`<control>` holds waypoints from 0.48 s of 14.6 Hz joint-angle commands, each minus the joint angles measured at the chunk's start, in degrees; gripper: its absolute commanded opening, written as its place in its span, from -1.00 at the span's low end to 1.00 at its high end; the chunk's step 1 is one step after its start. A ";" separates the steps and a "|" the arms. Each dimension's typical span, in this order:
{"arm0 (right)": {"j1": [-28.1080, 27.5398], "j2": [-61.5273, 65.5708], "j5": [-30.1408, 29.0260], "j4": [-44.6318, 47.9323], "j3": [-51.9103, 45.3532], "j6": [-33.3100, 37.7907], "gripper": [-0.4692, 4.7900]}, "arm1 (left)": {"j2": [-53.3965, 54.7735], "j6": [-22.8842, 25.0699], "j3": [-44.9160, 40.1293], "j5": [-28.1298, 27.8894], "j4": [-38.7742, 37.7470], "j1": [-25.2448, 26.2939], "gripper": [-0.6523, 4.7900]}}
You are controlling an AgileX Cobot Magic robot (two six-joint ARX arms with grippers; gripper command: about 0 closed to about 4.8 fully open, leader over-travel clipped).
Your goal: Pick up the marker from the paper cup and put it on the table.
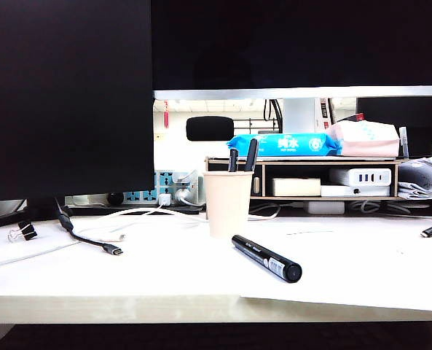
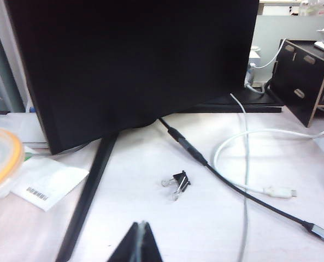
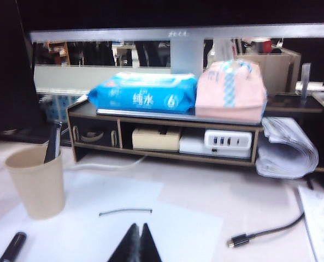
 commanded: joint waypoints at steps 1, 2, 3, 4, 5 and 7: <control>-2.86 -0.07 0.42 -2.54 0.09 0.04 -0.84 | 0.00 0.22 0.07 0.24 0.59 0.13 -0.77; -4.42 -0.07 0.42 -2.75 -0.15 0.33 -0.84 | 0.00 0.22 0.07 0.22 0.59 0.13 -0.77; -5.33 -0.07 0.39 -2.80 -0.31 0.81 -0.84 | 0.00 0.22 0.07 0.22 0.57 0.13 -0.77; -6.32 -0.07 0.42 -2.93 -0.52 1.79 -0.84 | 0.00 0.22 0.07 0.22 0.59 0.13 -0.77; -6.38 -0.07 0.42 -3.10 -0.52 1.77 -0.84 | 0.00 0.22 0.07 0.22 0.59 0.13 -0.77; -6.38 -0.07 0.42 -3.19 -0.52 1.77 -0.84 | 0.00 0.22 0.07 0.22 0.57 0.13 -0.77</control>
